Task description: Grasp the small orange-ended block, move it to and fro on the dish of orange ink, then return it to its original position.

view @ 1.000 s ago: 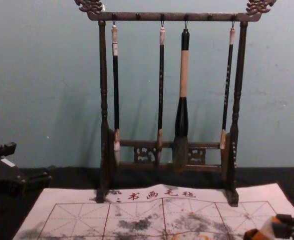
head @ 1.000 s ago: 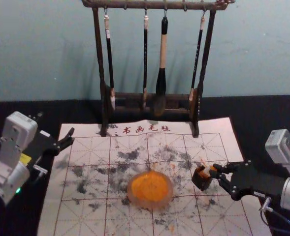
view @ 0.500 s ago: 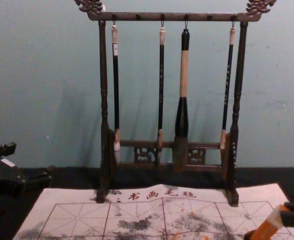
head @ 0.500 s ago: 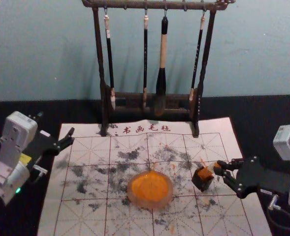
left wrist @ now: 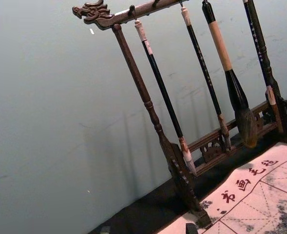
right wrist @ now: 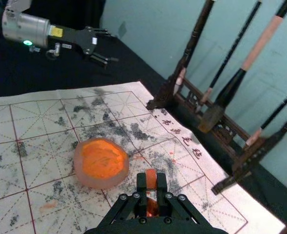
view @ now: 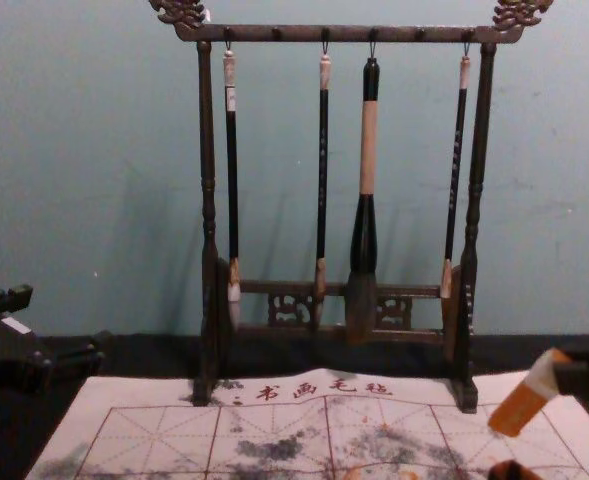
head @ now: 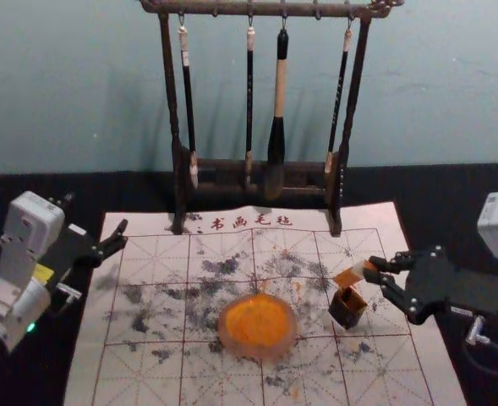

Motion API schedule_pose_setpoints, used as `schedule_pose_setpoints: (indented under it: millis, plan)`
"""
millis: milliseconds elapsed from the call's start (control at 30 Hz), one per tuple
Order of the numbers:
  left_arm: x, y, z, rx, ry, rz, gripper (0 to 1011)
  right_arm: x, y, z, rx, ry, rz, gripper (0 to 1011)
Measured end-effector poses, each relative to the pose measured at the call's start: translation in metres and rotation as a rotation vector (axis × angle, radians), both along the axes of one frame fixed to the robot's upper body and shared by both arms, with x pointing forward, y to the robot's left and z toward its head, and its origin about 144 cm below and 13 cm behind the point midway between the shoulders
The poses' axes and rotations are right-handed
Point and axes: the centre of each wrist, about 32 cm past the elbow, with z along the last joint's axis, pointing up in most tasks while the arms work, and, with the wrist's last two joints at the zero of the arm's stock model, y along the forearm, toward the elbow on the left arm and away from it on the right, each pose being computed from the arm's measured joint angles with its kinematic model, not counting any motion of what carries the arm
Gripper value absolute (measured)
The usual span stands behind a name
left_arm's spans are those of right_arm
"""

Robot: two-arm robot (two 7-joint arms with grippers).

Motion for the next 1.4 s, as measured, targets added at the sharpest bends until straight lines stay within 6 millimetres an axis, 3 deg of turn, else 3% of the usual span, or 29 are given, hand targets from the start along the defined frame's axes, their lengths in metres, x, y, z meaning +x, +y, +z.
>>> schedule_pose_setpoints:
  millis: [733, 1400]
  plan:
    - [0.000, 0.000, 0.000, 0.000, 0.000, 0.000, 1001, 0.049, 0.048, 0.026, -0.186, 0.056, 0.184, 88]
    - [0.000, 0.000, 0.000, 0.000, 0.000, 0.000, 1001, 0.078, 0.080, 0.030, -0.255, 0.115, 0.274, 88]
